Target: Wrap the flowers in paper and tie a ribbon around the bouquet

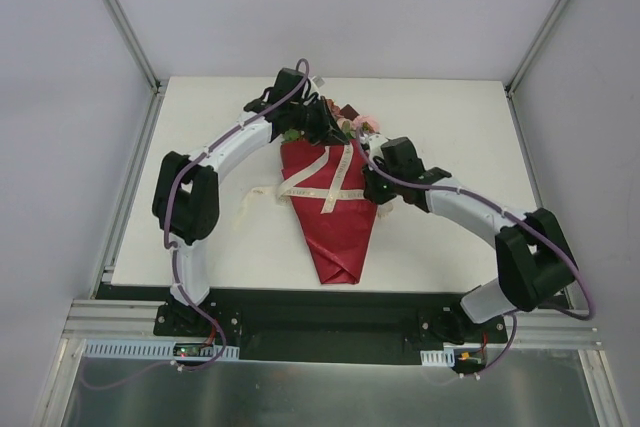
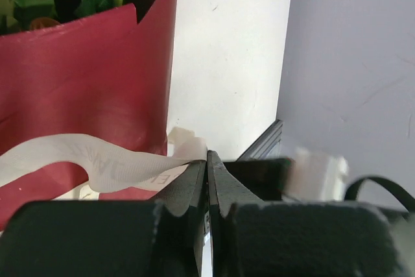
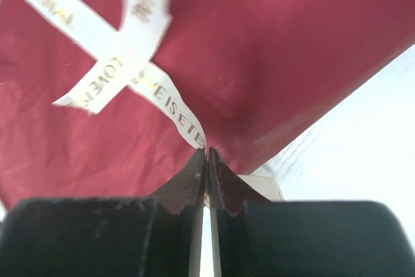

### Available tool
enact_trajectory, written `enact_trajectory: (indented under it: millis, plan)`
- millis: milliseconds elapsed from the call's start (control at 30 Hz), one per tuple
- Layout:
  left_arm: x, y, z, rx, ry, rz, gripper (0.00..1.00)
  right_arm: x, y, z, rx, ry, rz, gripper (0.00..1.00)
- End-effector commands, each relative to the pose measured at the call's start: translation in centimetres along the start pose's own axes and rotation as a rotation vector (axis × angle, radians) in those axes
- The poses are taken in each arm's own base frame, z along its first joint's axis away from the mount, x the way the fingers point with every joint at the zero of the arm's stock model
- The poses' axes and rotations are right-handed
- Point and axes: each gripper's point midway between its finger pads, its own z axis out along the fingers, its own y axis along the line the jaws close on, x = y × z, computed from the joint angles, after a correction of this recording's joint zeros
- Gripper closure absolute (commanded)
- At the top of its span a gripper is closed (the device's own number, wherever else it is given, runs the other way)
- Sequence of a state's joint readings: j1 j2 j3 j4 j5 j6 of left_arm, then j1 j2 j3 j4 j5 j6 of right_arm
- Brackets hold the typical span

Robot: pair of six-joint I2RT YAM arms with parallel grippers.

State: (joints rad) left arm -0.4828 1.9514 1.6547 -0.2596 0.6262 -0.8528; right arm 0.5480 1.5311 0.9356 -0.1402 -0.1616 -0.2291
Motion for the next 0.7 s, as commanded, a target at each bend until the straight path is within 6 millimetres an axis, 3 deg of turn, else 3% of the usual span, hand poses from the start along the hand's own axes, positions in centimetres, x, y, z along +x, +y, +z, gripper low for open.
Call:
enact_trajectory:
  millis: [0,100,133,300,333,467,667]
  plan:
    - [-0.6,-0.8,0.4,0.046,0.023,0.037,1.00,-1.0,1.0,-3.2,0.014,-0.076,-0.013,0.90]
    - [0.0,-0.8,0.7,0.057,0.050,0.048,1.00,-0.8,1.5,-4.2,0.008,-0.094,-0.016,0.89]
    - [0.2,-0.5,0.9,0.053,0.055,0.047,1.00,-0.8,1.7,-4.3,-0.001,-0.096,-0.017,0.99]
    - [0.7,-0.6,2.0,0.056,0.076,0.073,1.00,0.2,4.0,-4.4,-0.092,-0.076,-0.068,0.99]
    - [1.4,-1.6,2.3,0.084,0.104,0.090,1.00,0.2,4.5,-4.4,-0.099,-0.081,-0.080,0.99]
    - [4.3,-1.0,4.6,0.095,0.206,0.117,1.00,-1.1,4.3,-4.9,-0.067,-0.130,-0.067,0.99]
    - [7.6,3.5,4.8,-0.011,0.261,0.107,1.00,-2.7,3.1,-6.1,0.013,-0.191,-0.050,0.99]
